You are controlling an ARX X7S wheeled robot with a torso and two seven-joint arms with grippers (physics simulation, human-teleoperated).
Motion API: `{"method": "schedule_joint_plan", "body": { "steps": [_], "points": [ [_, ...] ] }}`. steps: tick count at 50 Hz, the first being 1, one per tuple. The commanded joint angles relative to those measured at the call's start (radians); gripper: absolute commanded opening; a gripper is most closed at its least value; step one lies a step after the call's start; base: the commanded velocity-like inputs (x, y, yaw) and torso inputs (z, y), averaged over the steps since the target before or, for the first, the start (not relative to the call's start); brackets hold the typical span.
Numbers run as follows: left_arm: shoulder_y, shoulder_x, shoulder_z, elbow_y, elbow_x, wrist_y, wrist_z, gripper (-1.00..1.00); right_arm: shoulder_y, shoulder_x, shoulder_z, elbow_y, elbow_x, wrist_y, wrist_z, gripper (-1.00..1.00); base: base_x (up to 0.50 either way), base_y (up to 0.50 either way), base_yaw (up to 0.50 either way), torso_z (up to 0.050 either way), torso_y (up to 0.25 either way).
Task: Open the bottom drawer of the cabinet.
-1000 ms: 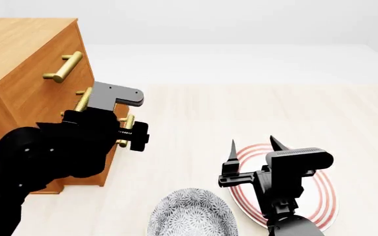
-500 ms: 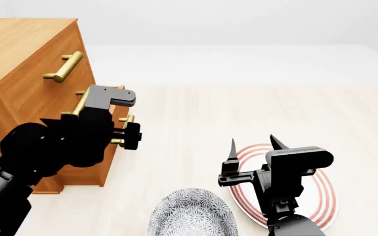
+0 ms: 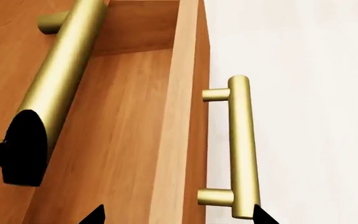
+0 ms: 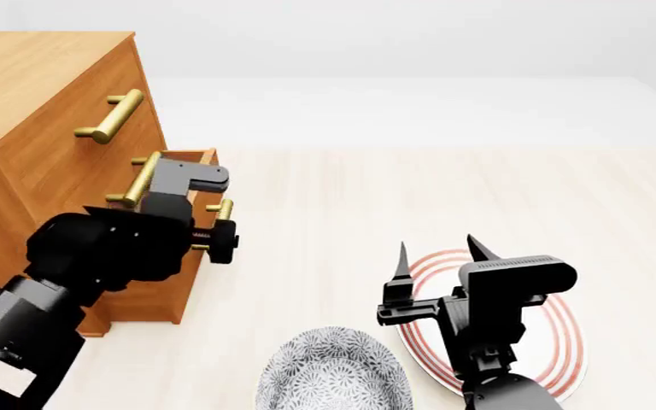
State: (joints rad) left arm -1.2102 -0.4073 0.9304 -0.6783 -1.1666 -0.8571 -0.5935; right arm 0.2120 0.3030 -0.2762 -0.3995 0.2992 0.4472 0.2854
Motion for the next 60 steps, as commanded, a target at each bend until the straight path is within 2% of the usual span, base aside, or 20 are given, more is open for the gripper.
{"method": "schedule_joint_plan", "body": {
  "steps": [1, 8, 18, 27, 50, 60],
  "points": [
    [0.001, 0.049, 0.035, -0.129, 0.047, 0.044, 0.091, 1.0, 0.003, 0.003, -0.004, -0.005, 0.003, 0.005, 0.006, 1.0, 0.0, 0.0, 0.0, 0.0, 0.0],
    [0.003, 0.076, 0.047, -0.194, 0.068, 0.07, 0.131, 1.0, 0.003, 0.007, -0.005, -0.014, 0.004, 0.009, 0.01, 1.0, 0.0, 0.0, 0.0, 0.0, 0.0],
    [0.016, 0.071, 0.04, -0.165, 0.051, 0.055, 0.129, 1.0, 0.007, 0.01, -0.008, -0.023, 0.008, 0.017, 0.015, 1.0, 0.0, 0.0, 0.0, -0.002, 0.0],
    [0.03, 0.055, 0.032, -0.092, 0.023, 0.023, 0.113, 1.0, 0.011, 0.012, -0.009, -0.021, 0.011, 0.018, 0.018, 1.0, 0.0, 0.0, 0.0, 0.0, 0.0],
    [0.023, 0.049, 0.018, -0.026, -0.037, -0.005, 0.257, 1.0, 0.007, 0.015, -0.019, -0.011, 0.014, 0.005, 0.022, 1.0, 0.0, 0.0, 0.0, 0.0, 0.0],
    [0.026, 0.035, -0.001, 0.061, -0.072, -0.024, 0.238, 1.0, 0.009, 0.016, -0.022, -0.007, 0.015, 0.002, 0.023, 1.0, 0.0, 0.0, 0.0, 0.0, 0.0]
  ]
}}
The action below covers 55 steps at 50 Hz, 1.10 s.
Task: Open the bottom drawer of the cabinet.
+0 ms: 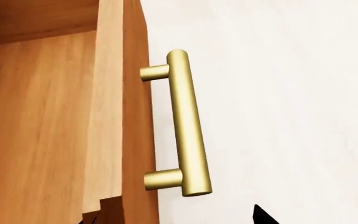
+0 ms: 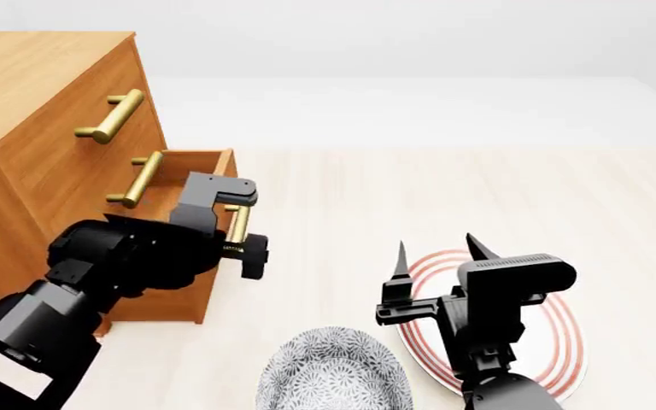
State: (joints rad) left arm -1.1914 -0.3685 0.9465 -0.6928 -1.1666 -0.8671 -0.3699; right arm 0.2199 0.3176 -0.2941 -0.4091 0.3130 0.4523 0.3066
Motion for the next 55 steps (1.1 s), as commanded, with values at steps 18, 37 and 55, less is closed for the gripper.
{"method": "schedule_joint_plan", "body": {
  "steps": [18, 37, 55],
  "points": [
    [0.013, 0.054, -0.023, 0.133, -0.101, -0.019, 0.003, 1.0, 0.009, 0.009, -0.002, -0.007, 0.01, 0.004, 0.008, 1.0, 0.0, 0.0, 0.0, 0.0, 0.0],
    [0.033, 0.115, -0.012, 0.161, -0.1, 0.013, 0.032, 1.0, 0.005, 0.014, -0.003, -0.004, 0.016, -0.005, 0.012, 1.0, 0.0, 0.0, 0.0, 0.0, 0.0],
    [0.084, -0.027, -0.142, 0.463, -0.113, 0.166, -0.126, 1.0, 0.005, 0.016, -0.008, 0.005, 0.019, -0.013, 0.014, 1.0, 0.0, 0.0, 0.0, 0.0, 0.0]
  ]
}}
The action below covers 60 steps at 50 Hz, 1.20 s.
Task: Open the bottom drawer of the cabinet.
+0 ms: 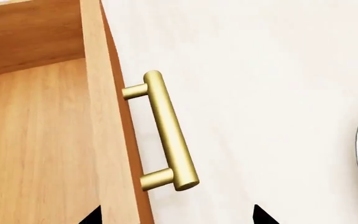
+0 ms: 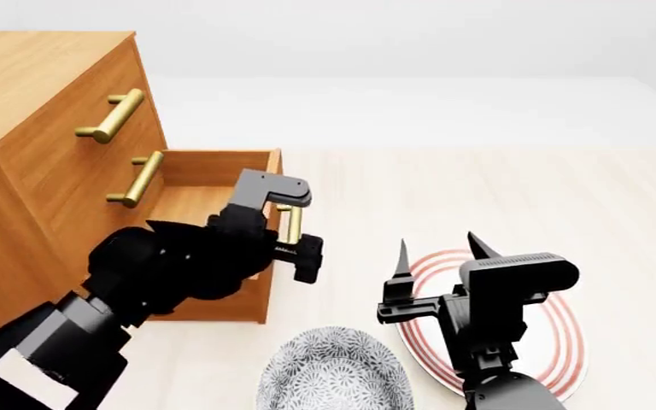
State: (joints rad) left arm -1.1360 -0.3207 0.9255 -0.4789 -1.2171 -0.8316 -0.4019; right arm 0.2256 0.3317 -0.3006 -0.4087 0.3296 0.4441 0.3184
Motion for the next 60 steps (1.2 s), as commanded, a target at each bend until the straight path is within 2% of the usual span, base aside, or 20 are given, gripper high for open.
{"method": "schedule_joint_plan", "body": {
  "steps": [1, 4, 5, 8, 11, 15, 22, 33, 60],
  "points": [
    [0.051, -0.113, -0.155, 0.348, -0.033, 0.19, -0.166, 1.0, -0.001, 0.002, -0.001, 0.006, 0.002, -0.006, 0.002, 1.0, 0.0, 0.0, 0.0, 0.0, 0.0],
    [0.085, -0.173, -0.188, 0.493, -0.028, 0.227, -0.225, 1.0, -0.001, 0.002, -0.001, 0.007, 0.003, -0.006, 0.004, 1.0, 0.0, 0.0, 0.0, 0.0, 0.0],
    [0.104, -0.212, -0.209, 0.585, -0.024, 0.237, -0.296, 1.0, 0.0, 0.003, -0.002, 0.005, 0.003, -0.005, 0.004, 1.0, 0.0, 0.0, 0.0, 0.0, 0.0],
    [0.137, -0.263, -0.238, 0.713, -0.023, 0.263, -0.358, 1.0, 0.001, 0.004, -0.002, 0.001, 0.004, -0.002, 0.006, 1.0, 0.0, 0.0, 0.0, 0.0, 0.0],
    [0.2, -0.325, -0.254, 0.875, 0.045, 0.317, -0.42, 1.0, 0.008, 0.004, -0.003, -0.01, 0.005, 0.007, 0.011, 1.0, 0.0, 0.0, 0.0, 0.0, 0.0],
    [0.27, -0.36, -0.248, 0.969, 0.088, 0.358, -0.427, 1.0, 0.021, 0.006, 0.004, -0.042, 0.008, 0.026, 0.026, 1.0, 0.0, 0.0, 0.0, 0.0, 0.0],
    [0.371, -0.406, -0.219, 1.13, 0.261, 0.427, -0.469, 1.0, 0.079, 0.026, 0.033, -0.214, 0.004, 0.071, 0.073, 1.0, 0.0, 0.0, 0.0, 0.0, 0.0],
    [0.361, -0.412, -0.21, 1.198, 0.345, 0.412, -0.53, 1.0, 0.237, 0.04, 0.023, -0.454, -0.021, 0.152, 0.109, 1.0, 0.0, 0.0, 0.0, 0.0, 0.0],
    [0.325, -0.403, -0.188, 1.241, 0.403, 0.371, -0.557, 1.0, 0.28, 0.041, 0.021, -0.521, -0.014, 0.201, 0.145, 1.0, 0.0, 0.0, 0.0, 0.0, 0.0]
  ]
}}
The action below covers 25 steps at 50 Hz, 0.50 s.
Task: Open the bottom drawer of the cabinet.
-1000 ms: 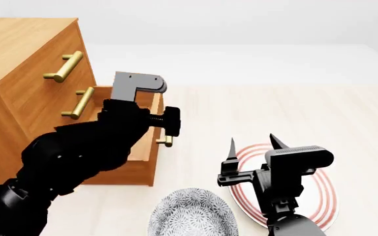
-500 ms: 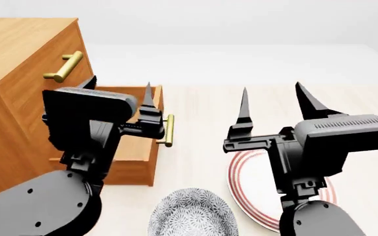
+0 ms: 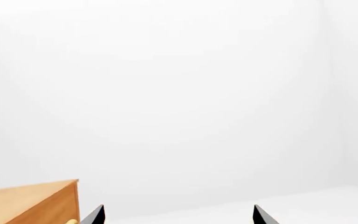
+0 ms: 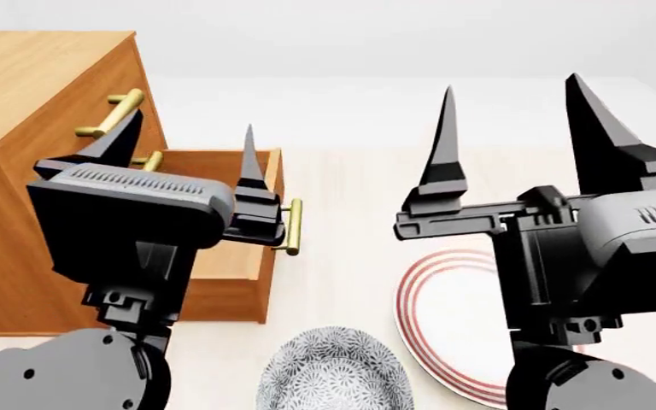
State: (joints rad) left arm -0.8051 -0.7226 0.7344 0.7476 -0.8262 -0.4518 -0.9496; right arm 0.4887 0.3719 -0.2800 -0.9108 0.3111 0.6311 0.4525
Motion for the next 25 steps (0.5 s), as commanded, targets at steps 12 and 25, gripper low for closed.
{"method": "schedule_joint_plan", "body": {
  "steps": [12, 25],
  "points": [
    [-0.023, 0.002, 0.004, 0.027, 0.001, -0.027, -0.014, 1.0, 0.026, 0.006, 0.008, -0.029, 0.019, 0.023, 0.016, 1.0, 0.0, 0.0, 0.0, 0.0, 0.0],
    [-0.035, 0.005, 0.004, 0.034, -0.003, -0.039, -0.017, 1.0, 0.029, 0.01, 0.004, -0.024, 0.024, 0.017, 0.019, 1.0, 0.0, 0.0, 0.0, 0.0, 0.0]
  ]
}}
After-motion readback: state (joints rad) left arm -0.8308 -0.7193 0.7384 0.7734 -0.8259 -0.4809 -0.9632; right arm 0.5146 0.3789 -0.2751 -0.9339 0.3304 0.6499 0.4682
